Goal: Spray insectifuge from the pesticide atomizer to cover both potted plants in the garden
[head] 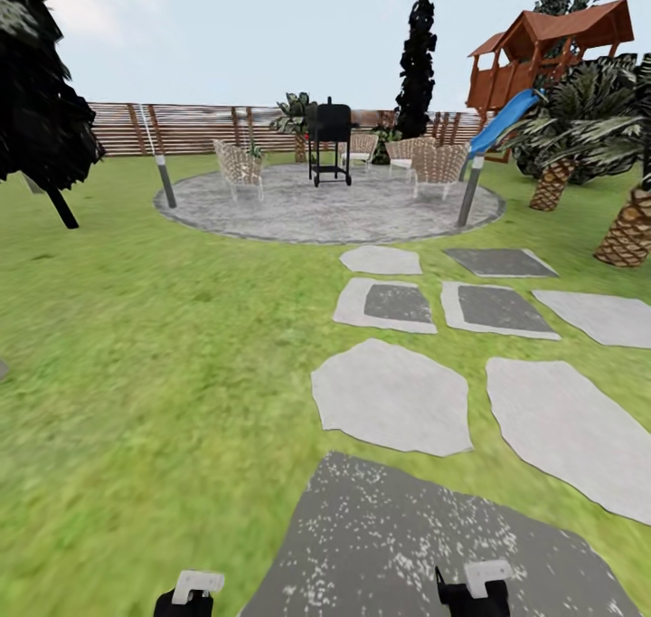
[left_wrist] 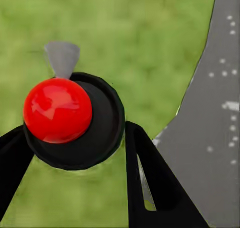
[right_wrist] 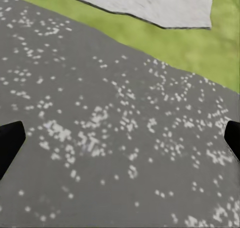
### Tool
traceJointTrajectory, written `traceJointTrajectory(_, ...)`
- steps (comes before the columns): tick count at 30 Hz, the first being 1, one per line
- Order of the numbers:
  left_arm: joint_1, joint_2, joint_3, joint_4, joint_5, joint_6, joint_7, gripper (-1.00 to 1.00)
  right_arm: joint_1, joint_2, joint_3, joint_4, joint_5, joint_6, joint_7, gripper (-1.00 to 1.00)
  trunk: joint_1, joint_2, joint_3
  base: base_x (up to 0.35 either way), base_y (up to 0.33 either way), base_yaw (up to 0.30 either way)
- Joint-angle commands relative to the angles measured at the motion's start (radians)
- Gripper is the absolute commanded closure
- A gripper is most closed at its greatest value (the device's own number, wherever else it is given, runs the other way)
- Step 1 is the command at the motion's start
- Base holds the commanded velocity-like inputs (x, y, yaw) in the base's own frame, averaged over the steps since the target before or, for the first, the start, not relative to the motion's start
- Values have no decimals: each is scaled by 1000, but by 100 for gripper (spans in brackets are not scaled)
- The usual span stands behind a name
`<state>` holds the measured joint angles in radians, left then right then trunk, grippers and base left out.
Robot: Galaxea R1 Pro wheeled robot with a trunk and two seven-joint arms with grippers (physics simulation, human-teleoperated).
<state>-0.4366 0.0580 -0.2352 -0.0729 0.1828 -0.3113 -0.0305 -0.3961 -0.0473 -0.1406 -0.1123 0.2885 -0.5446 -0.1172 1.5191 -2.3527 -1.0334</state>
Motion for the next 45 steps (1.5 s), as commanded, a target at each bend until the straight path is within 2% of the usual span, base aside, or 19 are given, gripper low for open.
traceJointTrajectory(1, -1, 0, -7, 1, 10, -3, -3, 100, -1, 1, -7, 2, 11, -3, -4, -100, 0, 0, -1, 338, 0, 0)
traceJointTrajectory(12, -1, 0, -7, 1, 11, -10, -3, 100, 0, 16, -7, 83, 6, -1, -3, -100, 0, 0, -1, 338, 0, 0)
traceJointTrajectory(38, -1, 2, -7, 1, 8, -11, -3, 100, 0, 15, -7, 88, 8, 0, -2, -100, 0, 0, -1, 337, -8, 0)
traceJointTrajectory(41, -1, 2, -7, 1, 8, -11, -3, 100, -1, 13, -12, 74, 3, -1, -5, -100, 0, 0, -1, 326, -105, 0)
traceJointTrajectory(45, -1, 2, -7, 1, 9, -11, -3, 100, -1, 4, -16, -19, 0, -2, -6, -100, 0, 0, -1, 323, -114, 0)
